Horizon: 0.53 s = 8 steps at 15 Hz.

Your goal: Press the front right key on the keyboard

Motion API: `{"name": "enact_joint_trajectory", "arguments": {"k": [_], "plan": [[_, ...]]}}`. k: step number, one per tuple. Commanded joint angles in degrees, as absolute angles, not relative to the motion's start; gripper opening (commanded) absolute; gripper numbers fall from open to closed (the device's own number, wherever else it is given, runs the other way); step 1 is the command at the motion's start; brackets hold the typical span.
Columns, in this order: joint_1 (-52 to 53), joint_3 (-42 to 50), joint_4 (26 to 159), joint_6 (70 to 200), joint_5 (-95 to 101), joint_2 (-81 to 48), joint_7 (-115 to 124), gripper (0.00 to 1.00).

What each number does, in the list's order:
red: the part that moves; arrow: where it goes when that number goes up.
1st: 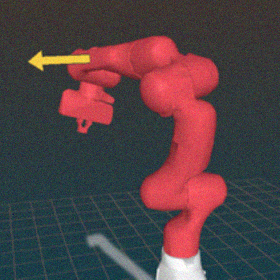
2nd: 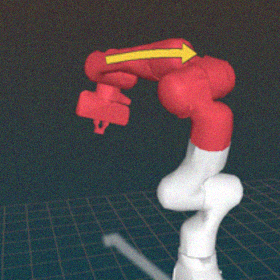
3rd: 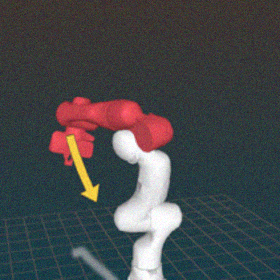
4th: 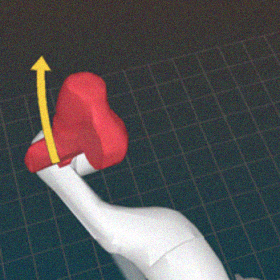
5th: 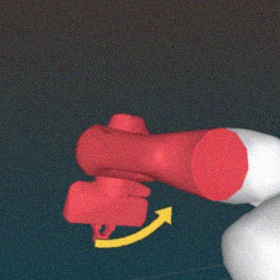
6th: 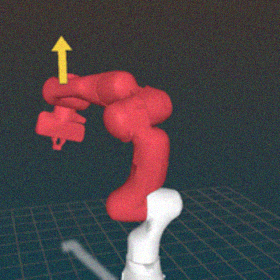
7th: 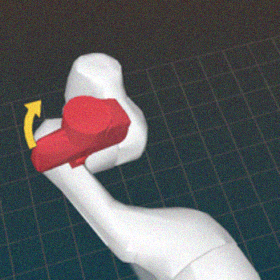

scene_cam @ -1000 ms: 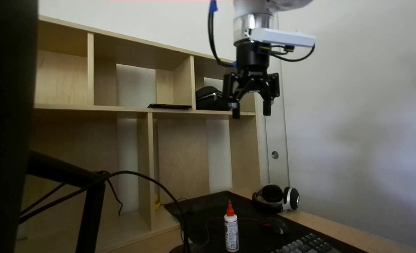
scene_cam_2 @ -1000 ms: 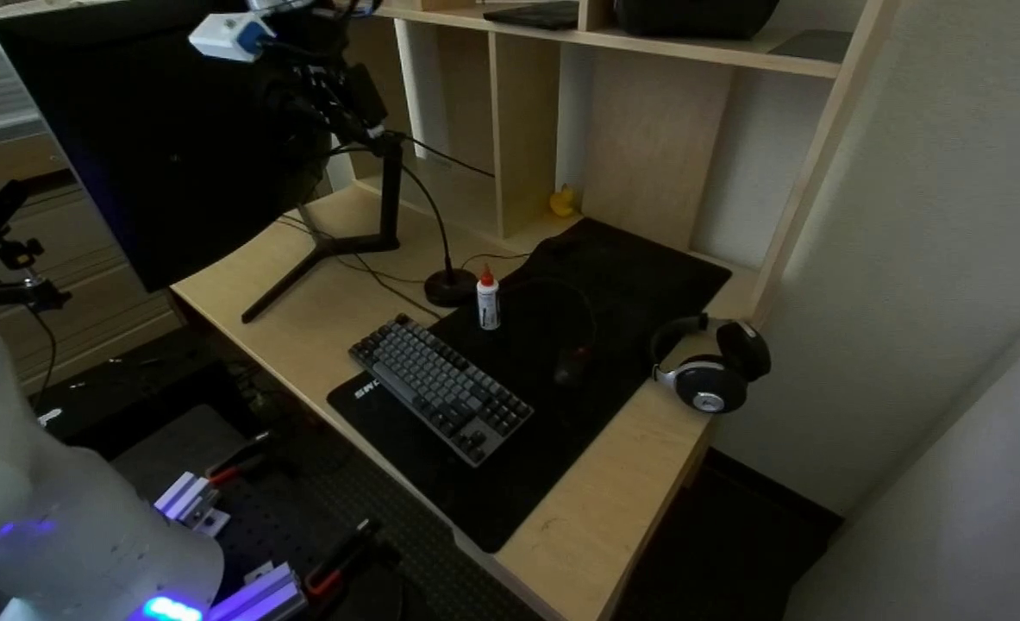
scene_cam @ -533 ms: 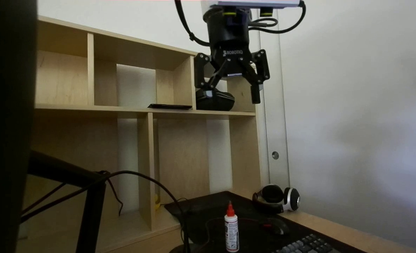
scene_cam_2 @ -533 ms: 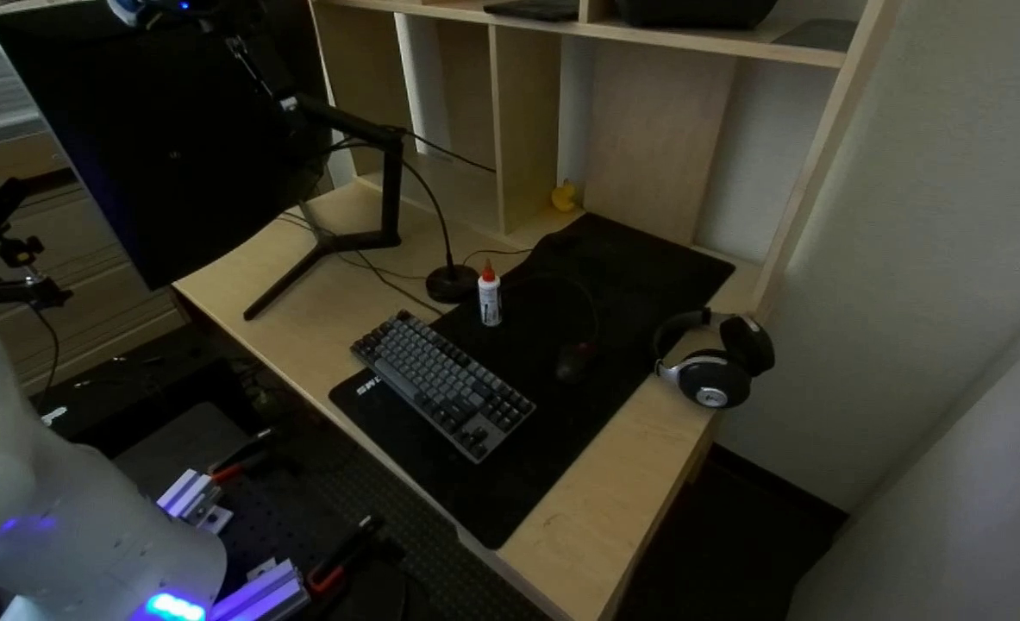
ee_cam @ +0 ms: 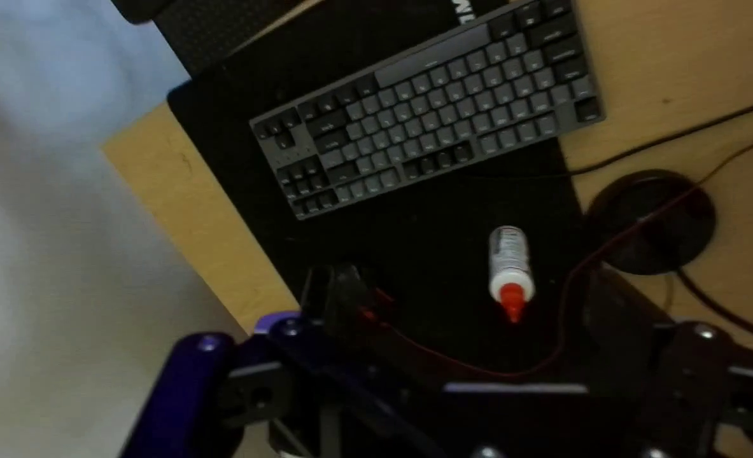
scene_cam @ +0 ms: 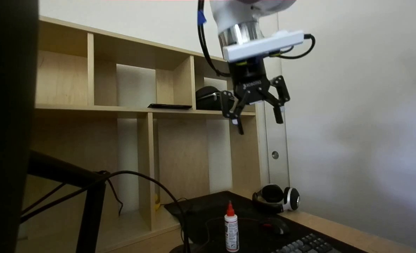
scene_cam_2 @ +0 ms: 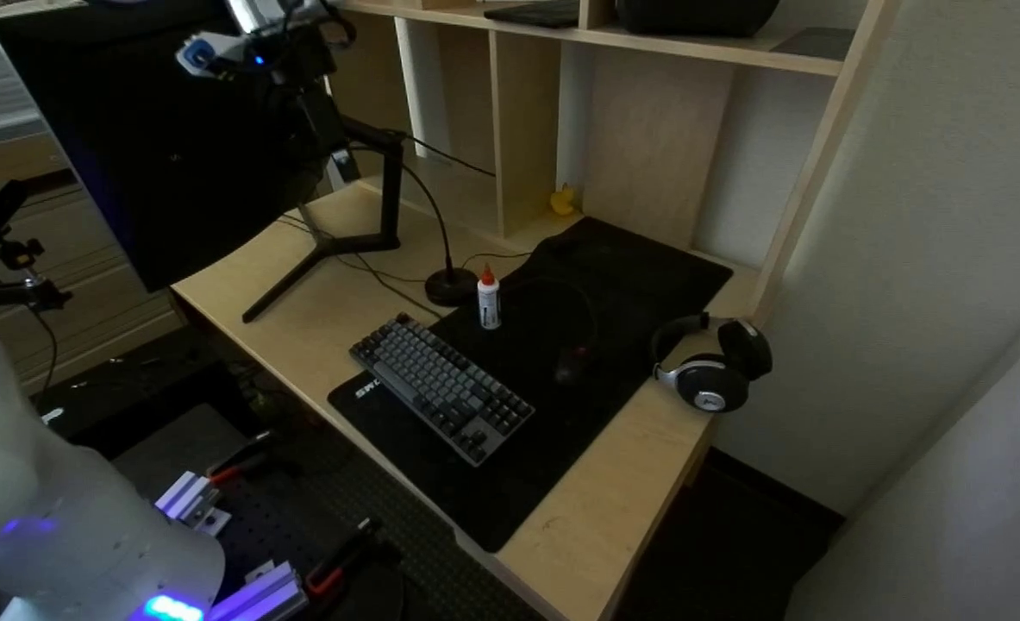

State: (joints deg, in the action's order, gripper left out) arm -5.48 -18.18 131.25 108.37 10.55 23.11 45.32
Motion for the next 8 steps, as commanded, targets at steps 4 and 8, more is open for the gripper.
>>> {"name": "enact_joint_trajectory", "arguments": {"k": [4, 8], "plan": [[-8.5, -3.1, 137.0, 107.7, 8.7, 16.9, 45.1, 1.00], [-7.8, -0.8, 136.8, 107.8, 7.3, 16.5, 44.8, 1.00]]}}
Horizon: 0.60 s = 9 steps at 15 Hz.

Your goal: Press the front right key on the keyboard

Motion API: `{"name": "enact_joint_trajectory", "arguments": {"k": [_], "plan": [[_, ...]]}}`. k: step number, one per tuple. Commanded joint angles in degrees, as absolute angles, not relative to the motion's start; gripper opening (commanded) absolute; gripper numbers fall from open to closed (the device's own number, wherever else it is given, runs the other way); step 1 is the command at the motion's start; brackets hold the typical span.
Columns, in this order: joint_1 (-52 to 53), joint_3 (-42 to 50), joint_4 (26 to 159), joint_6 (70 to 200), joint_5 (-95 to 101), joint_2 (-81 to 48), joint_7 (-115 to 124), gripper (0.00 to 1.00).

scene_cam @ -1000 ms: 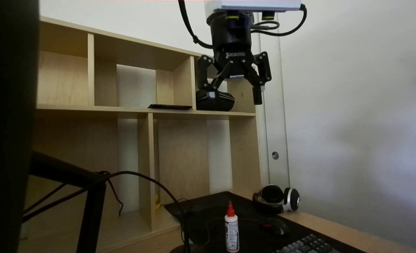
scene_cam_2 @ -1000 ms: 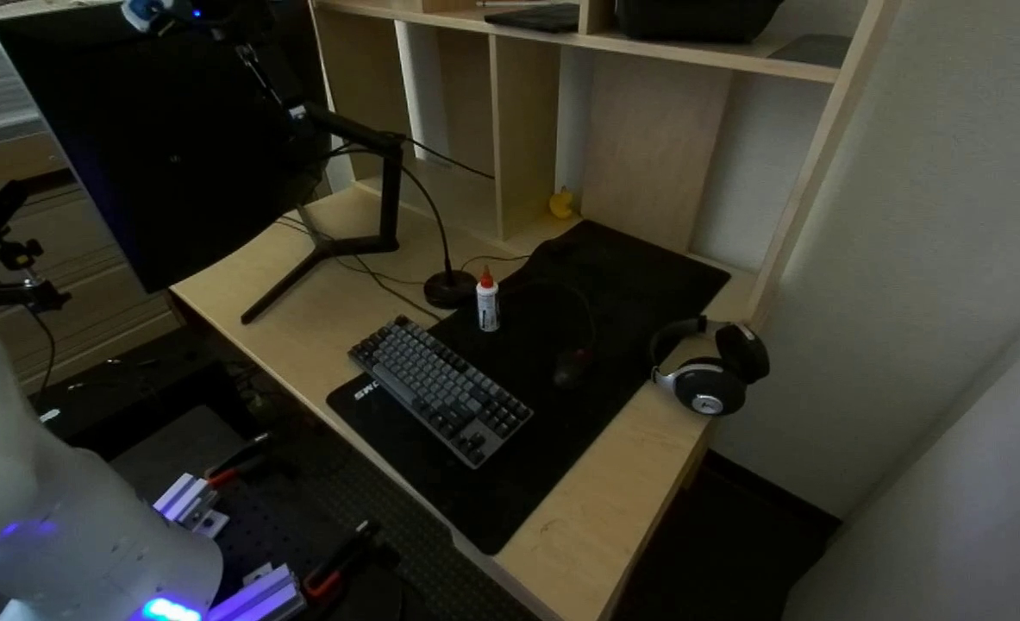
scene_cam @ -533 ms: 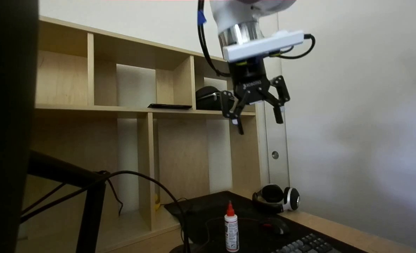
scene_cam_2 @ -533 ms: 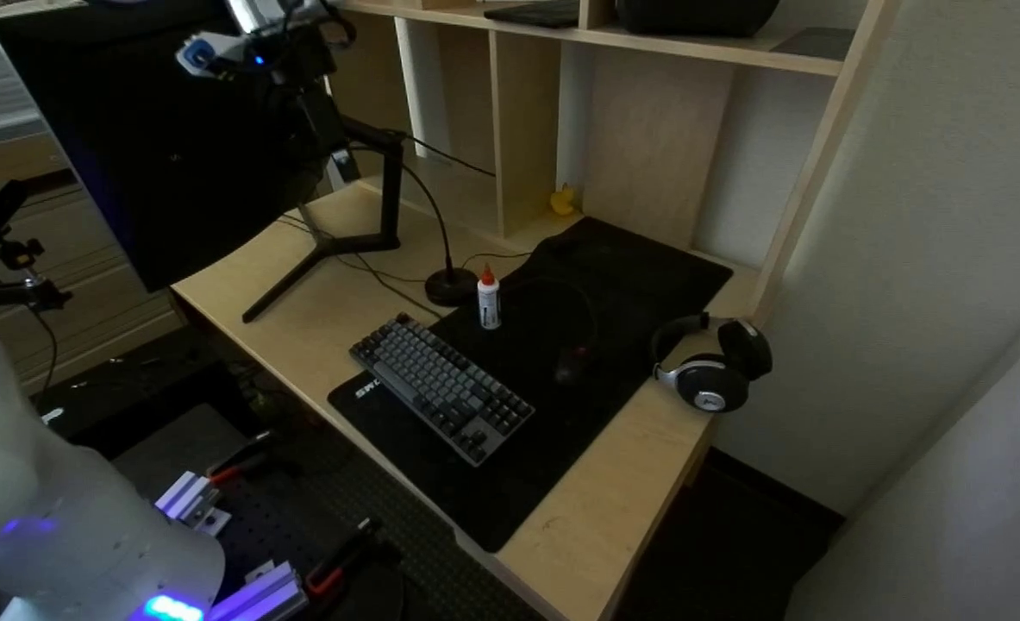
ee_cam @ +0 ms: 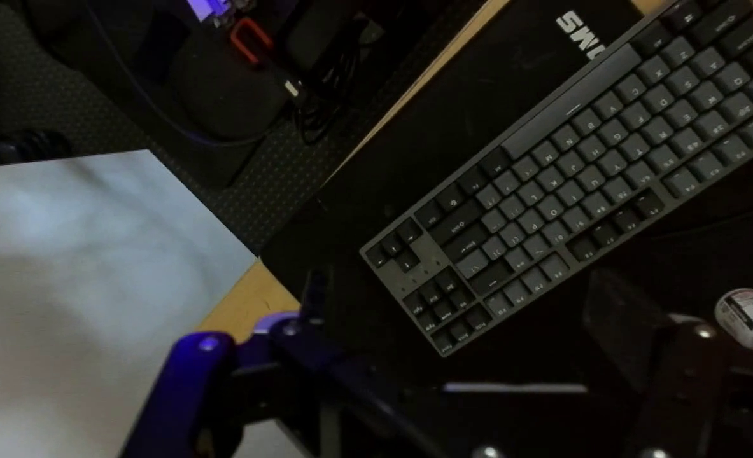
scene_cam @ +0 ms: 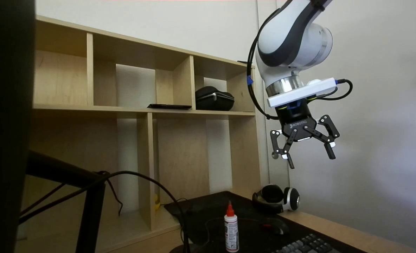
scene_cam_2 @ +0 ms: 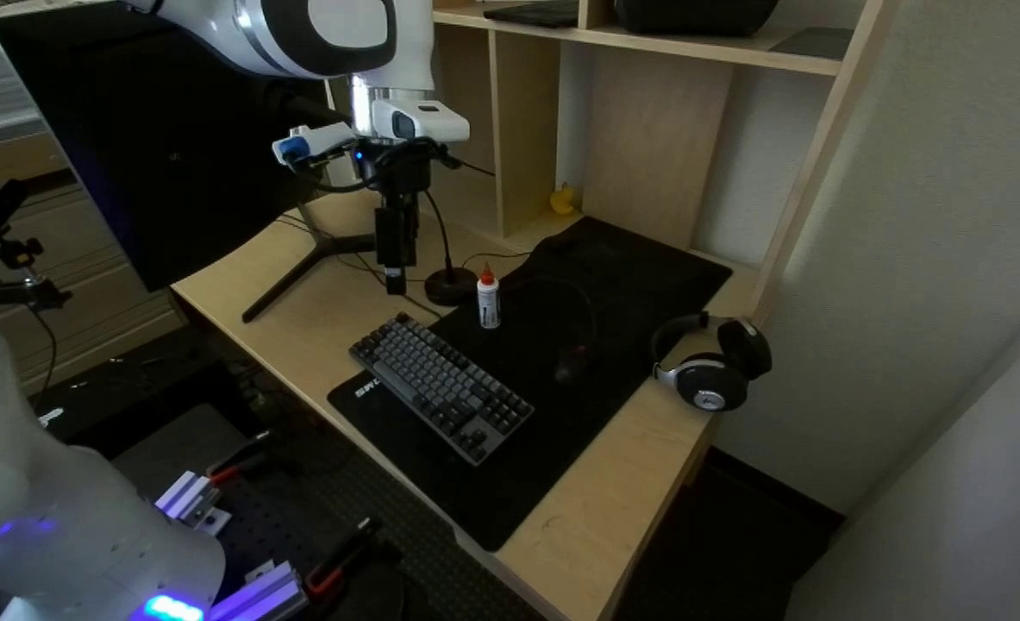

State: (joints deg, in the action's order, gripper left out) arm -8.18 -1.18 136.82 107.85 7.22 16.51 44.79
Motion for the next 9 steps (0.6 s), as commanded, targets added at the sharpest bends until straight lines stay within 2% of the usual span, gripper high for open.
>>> {"name": "enact_joint_trajectory", "arguments": {"k": [1, 4, 9], "plan": [[-7.8, -0.8, 136.7, 107.7, 7.0, 16.5, 44.8, 1.00], [-9.2, 0.3, 137.5, 109.8, 8.9, 13.6, 45.7, 1.00], [-14.5, 7.3, 143.0, 116.8, 16.6, 10.5, 46.4, 1.00]]}}
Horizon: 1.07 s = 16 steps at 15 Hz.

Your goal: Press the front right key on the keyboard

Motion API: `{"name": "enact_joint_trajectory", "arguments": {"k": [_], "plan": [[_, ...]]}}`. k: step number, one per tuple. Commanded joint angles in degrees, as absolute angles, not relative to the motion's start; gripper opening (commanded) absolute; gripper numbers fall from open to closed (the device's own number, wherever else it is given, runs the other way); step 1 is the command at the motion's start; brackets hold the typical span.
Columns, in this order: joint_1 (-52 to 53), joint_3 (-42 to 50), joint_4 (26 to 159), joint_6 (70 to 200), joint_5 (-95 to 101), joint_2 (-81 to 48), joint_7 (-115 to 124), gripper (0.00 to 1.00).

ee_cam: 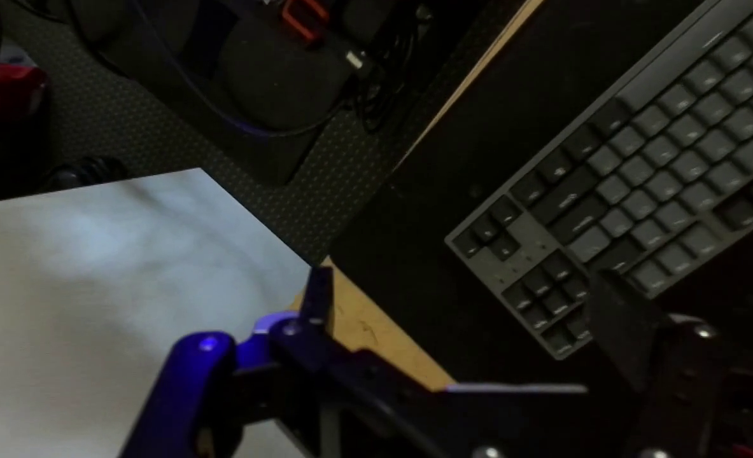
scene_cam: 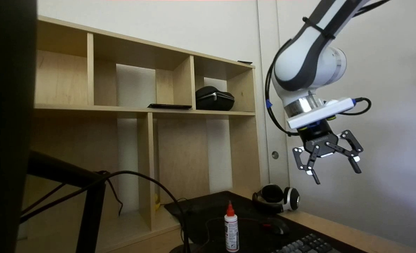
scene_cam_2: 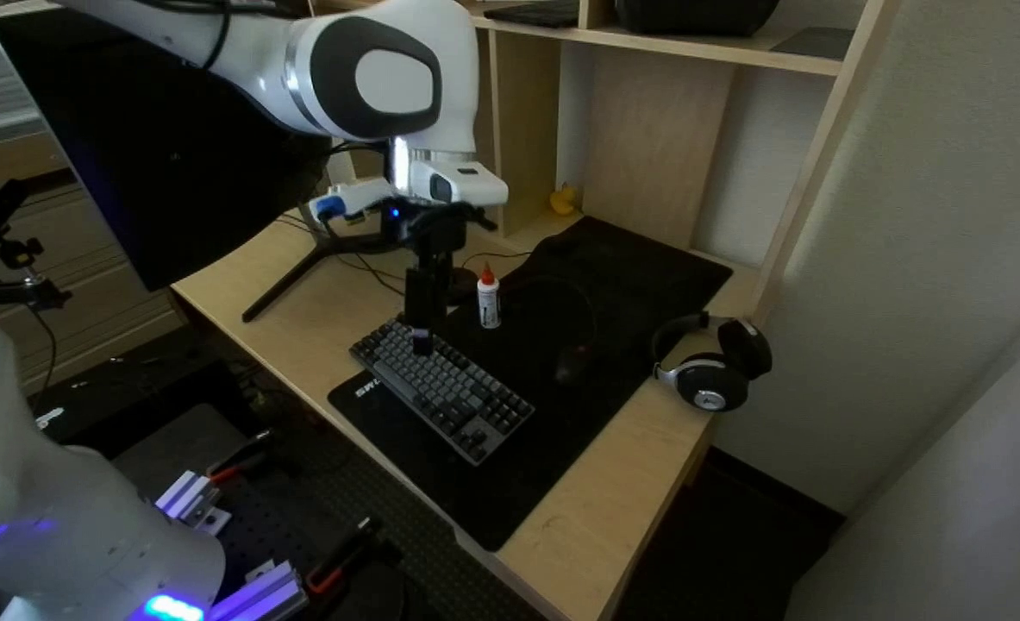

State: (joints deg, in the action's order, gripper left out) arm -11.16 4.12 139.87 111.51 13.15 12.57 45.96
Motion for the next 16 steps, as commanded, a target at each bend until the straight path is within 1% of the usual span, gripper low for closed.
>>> {"name": "enact_joint_trajectory", "arguments": {"k": [1, 3, 4, 10, 11, 16], "plan": [[-15.5, 8.7, 143.6, 118.9, 17.8, 9.3, 46.7, 1.00], [-17.2, 11.1, 144.2, 123.0, 18.6, 6.0, 49.3, 1.00], [-15.8, 10.3, 143.5, 119.4, 17.8, 8.7, 47.5, 1.00], [-15.6, 10.5, 143.4, 119.9, 17.8, 8.4, 47.6, 1.00], [-15.7, 10.5, 143.4, 121.6, 17.9, 5.4, 48.7, 1.00], [-15.2, 11.4, 143.9, 126.7, 15.9, -0.7, 49.5, 1.00]]}}
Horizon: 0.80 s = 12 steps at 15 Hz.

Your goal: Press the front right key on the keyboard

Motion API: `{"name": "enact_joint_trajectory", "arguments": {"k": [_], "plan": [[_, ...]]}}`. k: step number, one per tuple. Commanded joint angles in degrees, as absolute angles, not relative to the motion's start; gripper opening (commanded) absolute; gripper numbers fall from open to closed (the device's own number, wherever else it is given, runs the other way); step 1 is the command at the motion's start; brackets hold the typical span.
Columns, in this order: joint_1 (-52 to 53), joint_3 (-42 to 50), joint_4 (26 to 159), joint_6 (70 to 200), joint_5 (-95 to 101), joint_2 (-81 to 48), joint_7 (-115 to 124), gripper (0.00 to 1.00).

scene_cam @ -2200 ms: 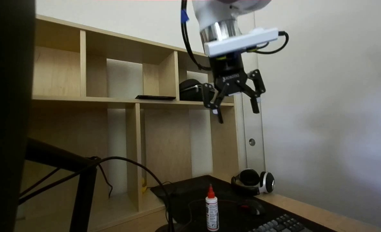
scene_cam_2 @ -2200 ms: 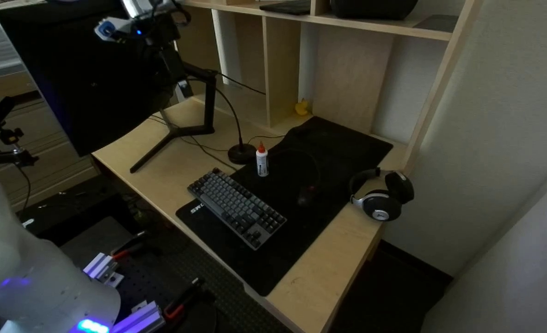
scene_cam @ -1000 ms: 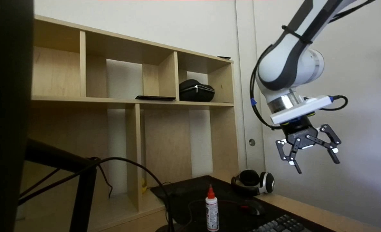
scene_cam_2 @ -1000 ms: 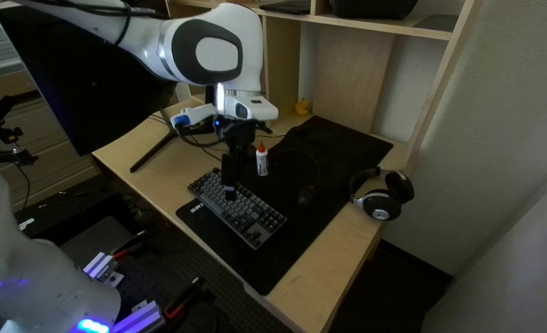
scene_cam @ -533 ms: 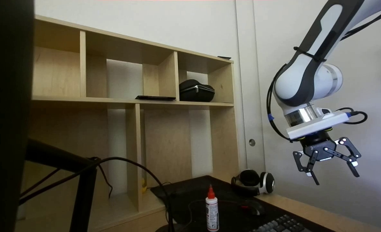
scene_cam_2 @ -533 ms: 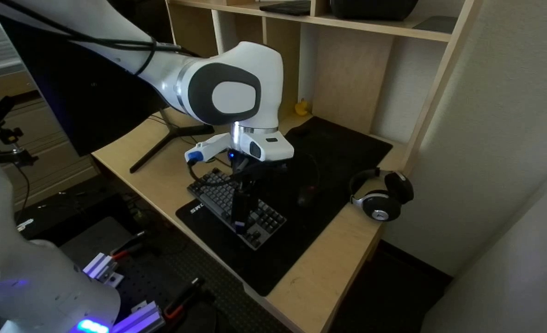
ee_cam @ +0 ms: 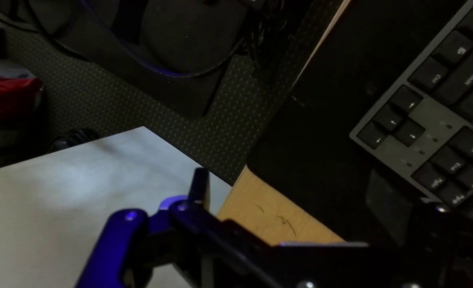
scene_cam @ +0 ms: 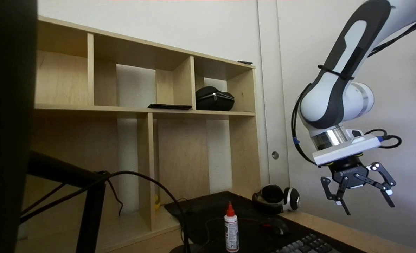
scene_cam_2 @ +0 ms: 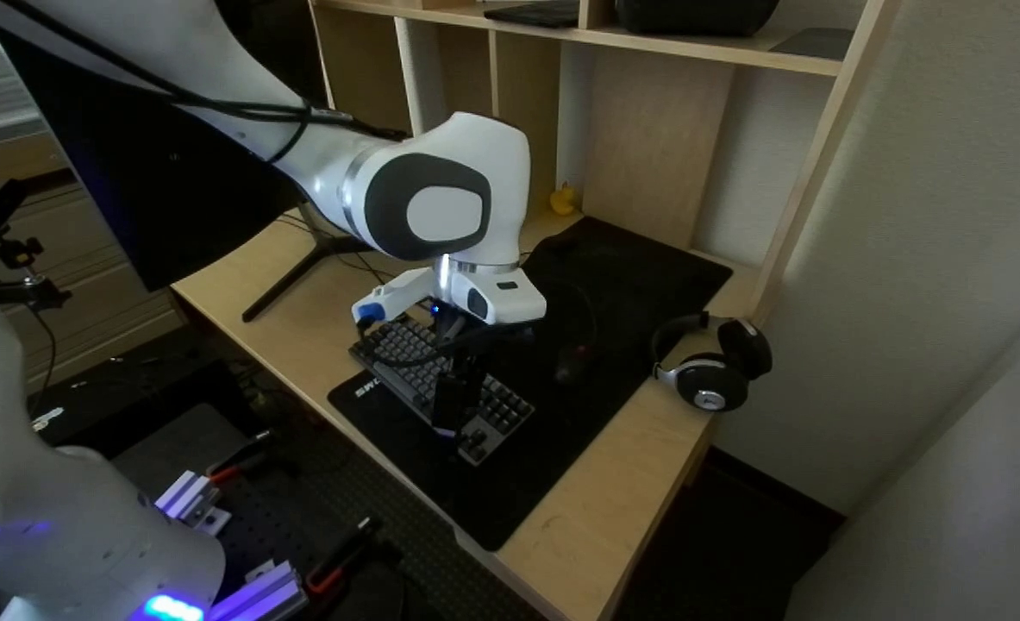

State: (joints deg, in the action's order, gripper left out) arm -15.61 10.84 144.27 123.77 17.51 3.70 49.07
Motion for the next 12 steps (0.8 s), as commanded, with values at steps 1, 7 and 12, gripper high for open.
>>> {"name": "enact_joint_trajectory", "arguments": {"k": [1, 7, 12], "plan": [[-14.7, 11.4, 143.1, 126.5, 15.4, -1.9, 50.2, 1.00], [-13.5, 11.9, 143.0, 125.7, 14.4, -2.9, 51.1, 1.00], [-13.3, 12.2, 142.7, 125.1, 15.2, -3.1, 54.8, 1.00]]}}
